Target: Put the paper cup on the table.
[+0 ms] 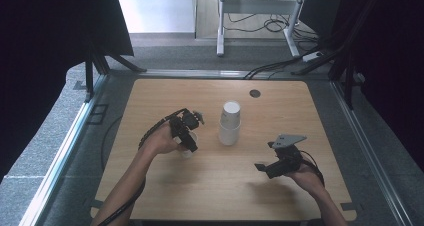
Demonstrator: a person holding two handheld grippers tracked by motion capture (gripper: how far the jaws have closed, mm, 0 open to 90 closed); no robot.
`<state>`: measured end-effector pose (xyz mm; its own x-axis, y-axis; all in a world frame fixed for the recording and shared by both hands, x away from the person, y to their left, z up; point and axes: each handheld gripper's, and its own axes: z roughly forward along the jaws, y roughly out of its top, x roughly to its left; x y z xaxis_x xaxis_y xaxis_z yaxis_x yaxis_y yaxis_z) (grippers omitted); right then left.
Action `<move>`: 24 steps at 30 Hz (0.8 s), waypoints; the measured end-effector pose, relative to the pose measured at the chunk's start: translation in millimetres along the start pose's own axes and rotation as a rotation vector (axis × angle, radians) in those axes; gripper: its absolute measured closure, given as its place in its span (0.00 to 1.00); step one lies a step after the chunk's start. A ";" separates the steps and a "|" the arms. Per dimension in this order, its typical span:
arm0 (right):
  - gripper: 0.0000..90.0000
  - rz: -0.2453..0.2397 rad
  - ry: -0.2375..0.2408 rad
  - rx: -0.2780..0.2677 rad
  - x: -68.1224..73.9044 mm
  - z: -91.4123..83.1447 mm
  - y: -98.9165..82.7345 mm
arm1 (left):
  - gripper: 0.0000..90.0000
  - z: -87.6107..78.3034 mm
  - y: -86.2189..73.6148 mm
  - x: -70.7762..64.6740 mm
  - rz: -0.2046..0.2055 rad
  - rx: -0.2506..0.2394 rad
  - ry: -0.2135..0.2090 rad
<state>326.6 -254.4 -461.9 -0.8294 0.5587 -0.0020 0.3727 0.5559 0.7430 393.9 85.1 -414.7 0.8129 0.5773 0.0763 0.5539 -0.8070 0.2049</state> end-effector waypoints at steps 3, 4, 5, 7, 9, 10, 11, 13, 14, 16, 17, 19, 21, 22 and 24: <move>0.04 0.004 0.000 -0.001 0.0 0.2 -0.8 | 0.14 -3.3 -0.1 0.0 -0.010 -0.024 -0.003; 0.04 0.006 -0.001 -0.002 -0.1 0.2 -1.0 | 0.13 -4.3 -0.2 0.0 -0.012 -0.032 -0.006; 0.04 0.007 -0.001 -0.002 -0.2 0.2 -1.2 | 0.12 -5.1 -0.4 0.0 -0.014 -0.040 -0.006; 0.04 0.008 -0.001 -0.003 -0.4 0.1 -1.5 | 0.11 -6.1 -0.5 -0.3 -0.017 -0.046 -0.007; 0.04 0.010 -0.001 -0.004 -0.7 -0.2 -2.6 | 0.09 -8.2 -1.7 -0.6 -0.019 -0.064 -0.005; 0.04 0.012 -0.002 -0.006 -0.8 -0.3 -3.0 | 0.09 -9.0 -2.2 -1.0 -0.021 -0.072 -0.003; 0.04 0.014 -0.003 -0.006 -1.0 -0.6 -3.4 | 0.08 -10.1 -2.8 -1.3 -0.023 -0.079 -0.002; 0.04 0.023 -0.003 -0.007 -1.4 -1.2 -4.4 | 0.08 -12.1 -4.3 -1.4 -0.028 -0.102 -0.009; 0.04 0.026 -0.005 -0.010 -1.6 -1.4 -4.9 | 0.07 -13.1 -5.1 -1.6 -0.030 -0.114 -0.012; 0.04 0.032 -0.008 -0.010 -1.7 -1.7 -5.7 | 0.07 -14.6 -6.7 -1.6 -0.036 -0.133 -0.013; 0.04 0.032 -0.011 -0.009 -1.8 -1.8 -6.0 | 0.06 -15.4 -7.5 -1.7 -0.038 -0.142 -0.012; 0.04 0.031 -0.014 -0.006 -1.7 -1.9 -6.5 | 0.06 -16.5 -9.0 -2.1 -0.044 -0.161 -0.011; 0.04 0.028 -0.019 -0.005 -1.4 -1.8 -6.9 | 0.05 -17.1 -10.5 -2.5 -0.052 -0.178 -0.013; 0.04 0.025 -0.021 -0.004 -1.2 -1.8 -7.1 | 0.05 -17.1 -11.3 -2.7 -0.052 -0.184 -0.013; 0.04 0.023 -0.025 -0.001 -0.5 -2.0 -7.3 | 0.04 -16.9 -12.8 -2.9 -0.053 -0.189 -0.011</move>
<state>323.4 -260.0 -466.0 -0.8099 0.5865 -0.0013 0.3912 0.5419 0.7438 381.5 95.9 -401.0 0.7860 0.6162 0.0499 0.5532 -0.7372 0.3880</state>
